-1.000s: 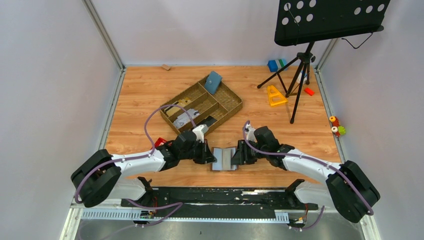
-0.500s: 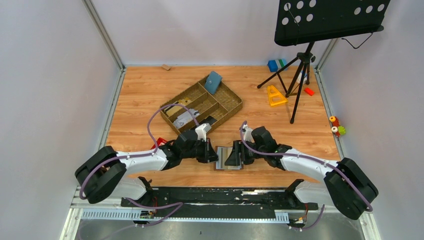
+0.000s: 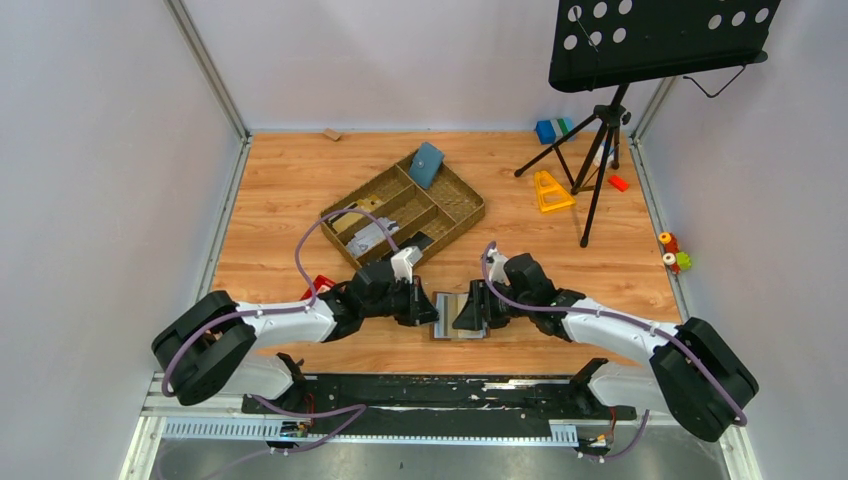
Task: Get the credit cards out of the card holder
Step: Remove the credit card from the card holder.
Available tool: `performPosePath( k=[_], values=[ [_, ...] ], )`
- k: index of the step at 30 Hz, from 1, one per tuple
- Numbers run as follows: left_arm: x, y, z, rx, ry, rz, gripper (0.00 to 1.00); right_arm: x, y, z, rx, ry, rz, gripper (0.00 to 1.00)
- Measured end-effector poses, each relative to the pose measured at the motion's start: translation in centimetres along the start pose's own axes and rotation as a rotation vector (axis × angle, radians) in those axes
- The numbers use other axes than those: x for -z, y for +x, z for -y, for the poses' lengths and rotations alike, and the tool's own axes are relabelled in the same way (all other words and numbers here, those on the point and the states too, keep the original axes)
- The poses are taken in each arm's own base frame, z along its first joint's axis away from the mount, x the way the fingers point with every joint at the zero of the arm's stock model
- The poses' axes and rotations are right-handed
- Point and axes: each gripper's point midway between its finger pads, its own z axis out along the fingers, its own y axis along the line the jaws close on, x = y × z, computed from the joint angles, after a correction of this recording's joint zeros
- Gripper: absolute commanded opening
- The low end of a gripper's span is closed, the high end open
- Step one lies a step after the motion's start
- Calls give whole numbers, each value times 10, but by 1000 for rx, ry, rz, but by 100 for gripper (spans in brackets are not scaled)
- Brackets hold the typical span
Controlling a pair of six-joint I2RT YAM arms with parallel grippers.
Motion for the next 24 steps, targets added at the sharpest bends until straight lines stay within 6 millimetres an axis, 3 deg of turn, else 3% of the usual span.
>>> performPosePath(
  k=[5,13,19,24],
  values=[
    [4,4,-3,-4,-3,3,4,3,-1,0,6,4,16,47],
    [6,9,-8,-21,-3,2,25,3,1,4,18,21,15,30],
    [15,2,1,-62,15,35,51,6,7,13,15,67,-7,16],
    [29,-1,10,-99,55,81,68,10,0,8,31,68,1,12]
  ],
)
